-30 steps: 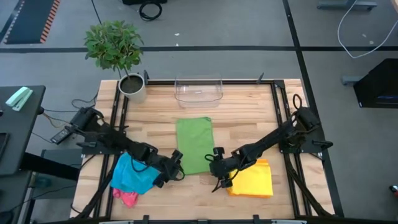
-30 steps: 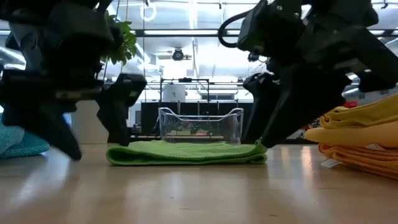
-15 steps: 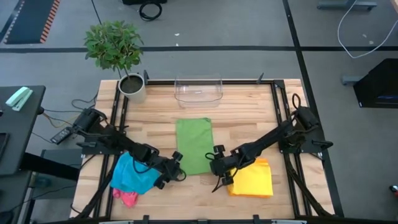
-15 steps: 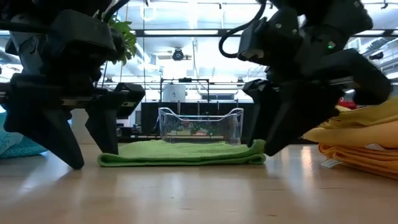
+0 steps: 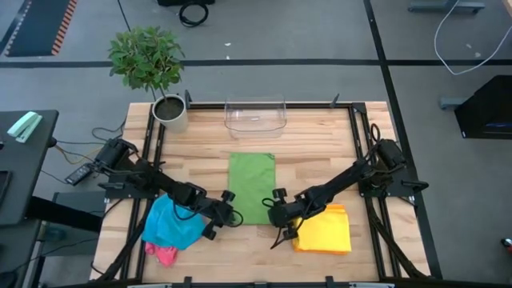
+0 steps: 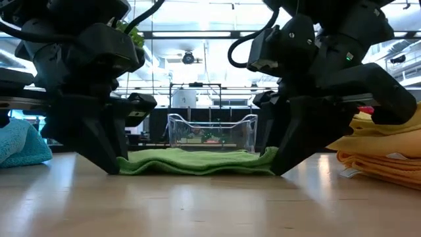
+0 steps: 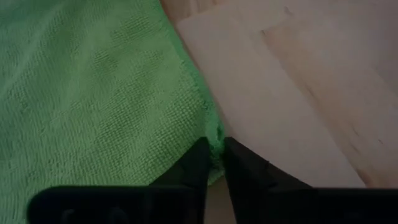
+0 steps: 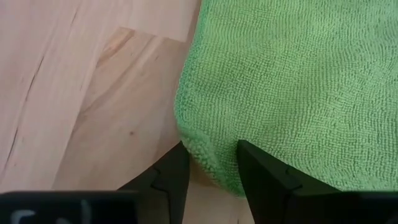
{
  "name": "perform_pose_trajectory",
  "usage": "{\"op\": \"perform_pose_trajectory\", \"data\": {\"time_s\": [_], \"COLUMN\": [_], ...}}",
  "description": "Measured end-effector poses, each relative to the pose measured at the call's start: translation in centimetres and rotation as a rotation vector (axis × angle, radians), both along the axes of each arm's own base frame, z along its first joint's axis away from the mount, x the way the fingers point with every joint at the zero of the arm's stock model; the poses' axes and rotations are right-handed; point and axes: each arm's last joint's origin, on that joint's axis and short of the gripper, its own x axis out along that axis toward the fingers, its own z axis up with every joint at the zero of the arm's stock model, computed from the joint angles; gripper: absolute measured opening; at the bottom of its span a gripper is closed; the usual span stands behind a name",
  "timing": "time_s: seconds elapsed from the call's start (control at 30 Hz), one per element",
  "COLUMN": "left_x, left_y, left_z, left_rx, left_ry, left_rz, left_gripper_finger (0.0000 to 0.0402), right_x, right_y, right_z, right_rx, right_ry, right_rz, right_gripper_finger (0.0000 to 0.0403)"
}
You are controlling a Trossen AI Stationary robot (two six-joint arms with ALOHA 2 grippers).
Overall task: Fold microfiber towels
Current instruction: Fold the green towel on the table
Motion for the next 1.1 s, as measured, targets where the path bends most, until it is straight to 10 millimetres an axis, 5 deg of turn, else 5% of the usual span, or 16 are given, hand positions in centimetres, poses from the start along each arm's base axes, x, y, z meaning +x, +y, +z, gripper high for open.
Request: {"op": "perform_pose_trajectory", "data": {"time_s": [0.17,0.43,0.63,0.93,1.1], "left_x": [-0.1,-0.1,-0.1,-0.1,-0.1], "left_y": [0.1,0.1,0.1,0.1,0.1], "left_z": [0.0,-0.1,-0.1,-0.1,-0.2], "left_rx": [-0.033,-0.037,-0.038,-0.04,-0.042], "left_ry": [0.021,0.024,0.024,0.026,0.029], "left_rz": [0.057,0.059,0.059,0.058,0.055], "left_gripper_finger": [0.001,0.0046,0.0033,0.002,0.0013], "right_x": [-0.2,0.3,0.0,0.2,-0.1], "right_y": [-0.2,0.0,1.5,2.1,1.9], "right_z": [0.3,2.4,2.7,-0.1,-0.2], "right_rx": [-0.024,-0.024,-0.005,0.001,-0.018], "right_ry": [0.006,-0.066,-0.081,-0.01,0.016], "right_rz": [-0.007,-0.009,0.032,-0.014,-0.082], "right_gripper_finger": [0.014,0.0192,0.0226,0.0219,0.0164]}}
